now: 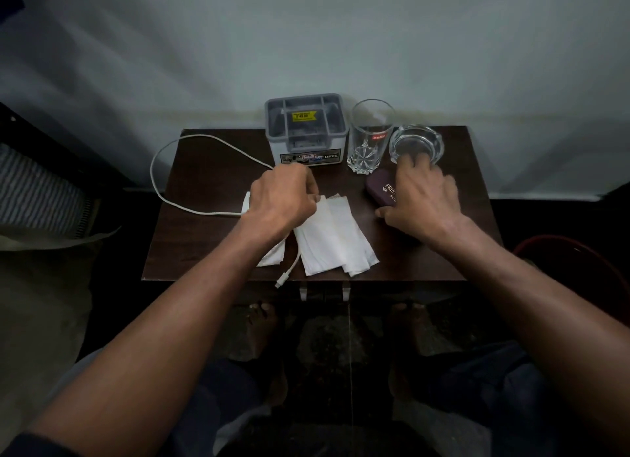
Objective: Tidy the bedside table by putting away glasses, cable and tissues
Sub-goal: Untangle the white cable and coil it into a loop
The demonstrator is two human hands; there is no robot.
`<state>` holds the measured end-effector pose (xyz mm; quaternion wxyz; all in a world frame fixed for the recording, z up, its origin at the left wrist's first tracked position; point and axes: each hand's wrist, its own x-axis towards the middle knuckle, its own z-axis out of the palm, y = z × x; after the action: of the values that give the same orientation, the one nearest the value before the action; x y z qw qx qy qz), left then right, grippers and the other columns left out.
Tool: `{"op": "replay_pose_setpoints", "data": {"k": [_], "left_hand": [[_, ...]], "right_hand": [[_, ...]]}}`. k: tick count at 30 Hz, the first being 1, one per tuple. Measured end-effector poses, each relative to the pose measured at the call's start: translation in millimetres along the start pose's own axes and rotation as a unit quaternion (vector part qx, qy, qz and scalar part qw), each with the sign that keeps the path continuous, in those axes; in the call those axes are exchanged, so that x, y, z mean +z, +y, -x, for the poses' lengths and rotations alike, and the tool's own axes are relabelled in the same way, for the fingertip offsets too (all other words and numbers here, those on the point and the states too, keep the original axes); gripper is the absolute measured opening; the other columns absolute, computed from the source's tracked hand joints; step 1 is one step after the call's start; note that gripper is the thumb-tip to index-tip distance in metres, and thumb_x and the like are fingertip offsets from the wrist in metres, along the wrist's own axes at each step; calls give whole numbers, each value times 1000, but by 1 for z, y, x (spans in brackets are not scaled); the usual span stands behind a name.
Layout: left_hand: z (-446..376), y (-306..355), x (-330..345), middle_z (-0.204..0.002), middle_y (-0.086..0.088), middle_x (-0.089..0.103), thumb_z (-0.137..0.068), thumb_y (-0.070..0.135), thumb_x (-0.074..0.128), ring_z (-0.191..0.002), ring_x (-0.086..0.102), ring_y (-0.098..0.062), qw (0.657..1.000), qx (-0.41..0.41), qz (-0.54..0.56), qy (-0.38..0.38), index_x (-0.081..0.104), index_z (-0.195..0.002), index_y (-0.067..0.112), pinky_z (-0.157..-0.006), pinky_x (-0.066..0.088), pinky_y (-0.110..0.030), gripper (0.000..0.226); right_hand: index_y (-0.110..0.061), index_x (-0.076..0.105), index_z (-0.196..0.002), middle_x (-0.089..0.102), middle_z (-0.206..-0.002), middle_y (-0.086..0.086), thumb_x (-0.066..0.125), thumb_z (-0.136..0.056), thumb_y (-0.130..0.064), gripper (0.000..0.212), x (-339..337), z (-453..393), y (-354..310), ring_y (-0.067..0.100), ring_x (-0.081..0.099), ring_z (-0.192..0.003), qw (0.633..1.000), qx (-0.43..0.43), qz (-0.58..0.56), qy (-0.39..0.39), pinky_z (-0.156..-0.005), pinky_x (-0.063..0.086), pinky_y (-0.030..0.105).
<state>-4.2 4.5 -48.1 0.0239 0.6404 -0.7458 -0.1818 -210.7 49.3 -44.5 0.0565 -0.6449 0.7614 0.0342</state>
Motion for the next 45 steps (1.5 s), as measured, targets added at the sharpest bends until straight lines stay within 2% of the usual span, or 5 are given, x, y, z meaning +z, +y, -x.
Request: {"op": "replay_pose_setpoints", "data": {"k": [4,9,18,31,45], "left_hand": [[3,-9,-2,-107,6,76,-95,28,76,-103,71,-23,1000,-3,13,-18,77,-97,34,-86,57,-41,6],[5,-26,-6,-110,4,76,-95,12,74,-103,72,-23,999,-20,23,-44,77,-88,35,-88,61,-43,24],[8,-72,-17,-128,0,69,-90,4,78,-117,67,-25,997,-57,-44,-28,73,-117,36,-90,57,-43,42],[24,-83,1,-125,-2,64,-93,20,79,-118,63,-26,998,-3,-49,25,70,-120,31,-87,52,-41,31],[19,-64,12,-133,-11,65,-101,13,63,-124,60,-32,984,7,-148,100,57,-131,13,-96,49,-44,31]], "right_hand": [[-11,64,-111,63,-112,10,83,-85,-36,42,-2,2,-22,28,58,-96,986,-126,-79,72,-80,47,40],[-27,75,-103,68,-83,-9,83,-88,-29,17,4,-1,-57,25,71,-91,966,-171,-171,-88,-77,59,39],[-35,67,-113,65,-99,-8,63,-86,3,47,16,-4,-115,22,61,-87,948,-273,-106,-123,-67,46,37],[-30,72,-101,53,-106,-3,80,-89,-9,25,20,-14,-120,25,63,-88,932,-347,-23,-104,-61,45,36],[-24,45,-113,58,-107,0,91,-75,-19,59,23,-19,-118,28,64,-92,952,-267,-102,-112,-78,56,47]]}}
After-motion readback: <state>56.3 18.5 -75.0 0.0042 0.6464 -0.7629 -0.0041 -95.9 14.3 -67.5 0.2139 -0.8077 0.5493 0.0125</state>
